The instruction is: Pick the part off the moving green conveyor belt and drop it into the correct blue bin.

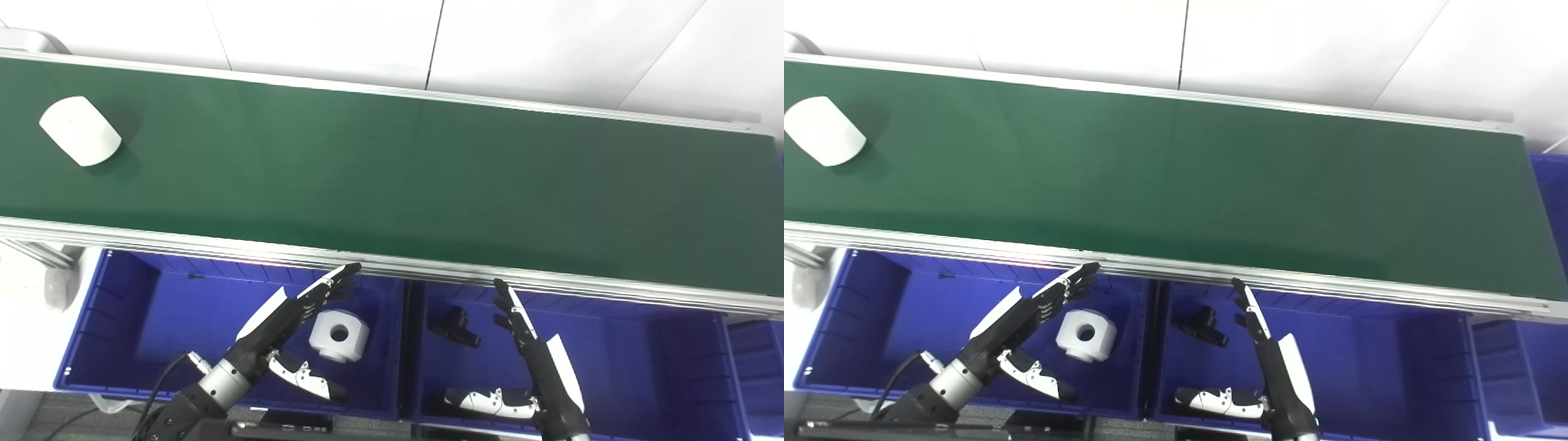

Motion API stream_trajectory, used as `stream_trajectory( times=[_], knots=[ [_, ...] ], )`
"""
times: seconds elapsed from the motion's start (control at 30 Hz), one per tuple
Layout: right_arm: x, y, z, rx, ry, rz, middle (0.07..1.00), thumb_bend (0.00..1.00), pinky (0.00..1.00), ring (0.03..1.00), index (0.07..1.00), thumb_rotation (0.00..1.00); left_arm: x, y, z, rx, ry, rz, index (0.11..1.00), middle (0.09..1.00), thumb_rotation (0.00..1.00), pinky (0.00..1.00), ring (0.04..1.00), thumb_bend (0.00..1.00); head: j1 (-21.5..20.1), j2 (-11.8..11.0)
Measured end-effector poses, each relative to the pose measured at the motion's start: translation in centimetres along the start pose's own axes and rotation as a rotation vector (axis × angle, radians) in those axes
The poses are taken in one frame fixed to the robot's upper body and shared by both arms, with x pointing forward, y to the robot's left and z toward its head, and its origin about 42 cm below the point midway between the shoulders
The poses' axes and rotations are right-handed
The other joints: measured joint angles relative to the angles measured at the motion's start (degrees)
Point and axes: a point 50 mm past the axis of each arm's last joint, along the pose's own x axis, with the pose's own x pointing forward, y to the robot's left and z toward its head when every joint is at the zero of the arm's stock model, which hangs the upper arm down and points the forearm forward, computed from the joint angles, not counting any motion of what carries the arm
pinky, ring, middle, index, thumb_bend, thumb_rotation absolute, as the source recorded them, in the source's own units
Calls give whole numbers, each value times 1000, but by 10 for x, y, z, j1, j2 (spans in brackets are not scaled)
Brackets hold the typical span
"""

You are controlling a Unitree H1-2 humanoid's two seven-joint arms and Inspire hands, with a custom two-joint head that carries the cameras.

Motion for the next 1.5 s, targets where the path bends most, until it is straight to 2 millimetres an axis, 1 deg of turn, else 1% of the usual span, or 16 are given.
stream_trajectory(
  times=[0.1, 0.23, 0.37, 0.63, 1.07, 1.17, 1.2, 1.27, 1.3, 1.33, 1.4, 1.43, 1.47, 1.5],
  knots=[
    [0, 1, -2, -1, 5, 3, 980, 921, 878, 950, 981, 232, 0, 0, -1, 1, 3, 0, 956, 982, 222, 921, 957, 893, 0, 0],
    [2, 2, -5, 0, 11, 5, 974, 919, 851, 938, 977, 235, 0, 0, -2, 1, 5, 0, 955, 987, 222, 916, 957, 893, 0, -1],
    [3, 2, -4, 0, 9, 4, 976, 916, 872, 945, 977, 233, 0, 0, -3, 0, 8, -1, 954, 985, 201, 932, 961, 889, 0, -1],
    [3, 2, -4, 10, 9, 1, 980, 911, 874, 947, 976, 220, 0, 0, -3, 0, 10, 0, 954, 983, 214, 933, 961, 893, 2, 0],
    [2, 1, -4, 14, -11, 2, 980, 905, 877, 946, 980, 218, 1, 0, -3, 1, 10, 1, 953, 985, 201, 928, 961, 890, 9, -4],
    [3, 1, -4, 16, -11, 1, 979, 906, 873, 945, 980, 215, 1, 0, -3, 5, 12, 1, 953, 986, 209, 923, 957, 891, 12, -11],
    [3, 1, -5, 16, -11, 2, 978, 906, 872, 943, 980, 225, 1, 0, -4, 11, 14, 1, 954, 986, 221, 920, 956, 890, 18, -15],
    [3, 1, -7, 14, -11, 4, 979, 908, 858, 942, 982, 237, 2, -1, -5, 15, 19, 0, 953, 985, 234, 913, 957, 890, 62, -37],
    [3, 1, -9, 12, -12, 6, 980, 908, 856, 941, 982, 239, 2, -2, -6, 13, 23, -1, 953, 985, 236, 912, 957, 889, 67, -40],
    [3, 0, -11, 10, -6, 8, 983, 907, 835, 936, 986, 233, 3, -3, -7, 11, 25, -3, 944, 978, 235, 902, 952, 891, 92, -54],
    [1, -2, -15, 9, 4, 9, 991, 902, 852, 943, 994, 214, 5, -6, -8, 6, 26, -10, 931, 967, 227, 878, 937, 894, 98, -58],
    [0, -3, -17, 10, -1, 8, 993, 900, 860, 946, 996, 208, 5, -7, -9, 4, 27, -12, 927, 964, 225, 871, 932, 895, 123, -75],
    [-1, -4, -19, 11, -5, 9, 997, 901, 890, 962, 998, 214, 6, -7, -11, 1, 30, -14, 919, 957, 200, 855, 920, 892, 144, -93],
    [-1, -5, -21, 10, -1, 11, 999, 901, 903, 977, 1000, 213, 7, -8, -13, -5, 35, -14, 909, 949, 170, 844, 910, 891, 144, -93]
  ],
)
